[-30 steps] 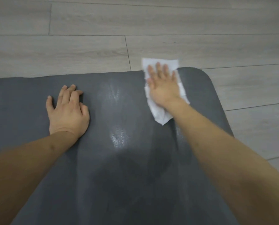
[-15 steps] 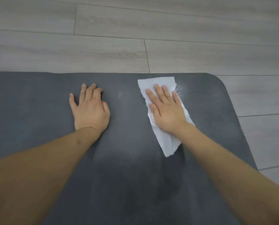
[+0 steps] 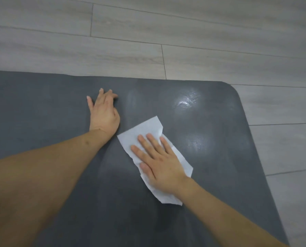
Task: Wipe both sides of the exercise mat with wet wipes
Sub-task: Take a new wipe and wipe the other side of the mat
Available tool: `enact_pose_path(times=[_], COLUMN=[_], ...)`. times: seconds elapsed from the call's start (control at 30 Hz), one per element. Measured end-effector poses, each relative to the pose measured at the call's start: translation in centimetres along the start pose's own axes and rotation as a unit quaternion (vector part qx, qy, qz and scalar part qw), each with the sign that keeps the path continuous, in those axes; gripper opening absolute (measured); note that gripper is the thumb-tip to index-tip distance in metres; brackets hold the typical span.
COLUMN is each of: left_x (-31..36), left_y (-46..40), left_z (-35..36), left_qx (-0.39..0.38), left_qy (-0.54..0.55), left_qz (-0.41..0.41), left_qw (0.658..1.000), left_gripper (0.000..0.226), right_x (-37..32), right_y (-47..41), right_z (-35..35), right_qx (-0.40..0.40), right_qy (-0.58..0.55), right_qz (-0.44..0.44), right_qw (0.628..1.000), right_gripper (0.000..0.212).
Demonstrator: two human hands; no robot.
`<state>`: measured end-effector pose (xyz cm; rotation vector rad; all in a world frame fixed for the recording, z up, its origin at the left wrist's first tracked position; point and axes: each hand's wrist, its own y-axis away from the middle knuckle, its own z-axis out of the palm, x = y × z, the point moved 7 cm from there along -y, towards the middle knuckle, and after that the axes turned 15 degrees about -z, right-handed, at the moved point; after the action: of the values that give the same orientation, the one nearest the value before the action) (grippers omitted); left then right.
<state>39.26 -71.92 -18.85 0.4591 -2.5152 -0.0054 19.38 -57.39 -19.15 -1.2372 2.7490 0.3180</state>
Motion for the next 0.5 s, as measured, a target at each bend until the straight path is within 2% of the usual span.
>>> enact_pose_path(times=[0.13, 0.23, 0.4, 0.5], left_x=[-1.1, -3.0, -5.4, -6.2], left_y=[2.0, 5.8, 11.0, 11.9], left_z=[0.0, -0.8, -1.5, -2.4], left_qx=[-0.084, -0.079, -0.057, -0.039], left_qy=[-0.091, -0.132, -0.15, -0.152], left_qz=[0.033, 0.026, 0.035, 0.053], left_qw=[0.992, 0.988, 0.986, 0.986], left_gripper=[0.05, 0.052, 0.053, 0.047], right_x=[-0.8, 0.7, 6.3, 4.9], right_y=[3.3, 0.0, -9.7, -8.7], right_z=[0.8, -0.2, -2.4, -1.6], right_qx=[-0.023, -0.003, 0.019, 0.02], right_qy=[-0.007, -0.003, -0.031, -0.02], right_qz=[0.022, 0.045, 0.175, 0.165], right_qw=[0.999, 0.999, 0.984, 0.986], right_gripper=[0.057, 0.056, 0.056, 0.055])
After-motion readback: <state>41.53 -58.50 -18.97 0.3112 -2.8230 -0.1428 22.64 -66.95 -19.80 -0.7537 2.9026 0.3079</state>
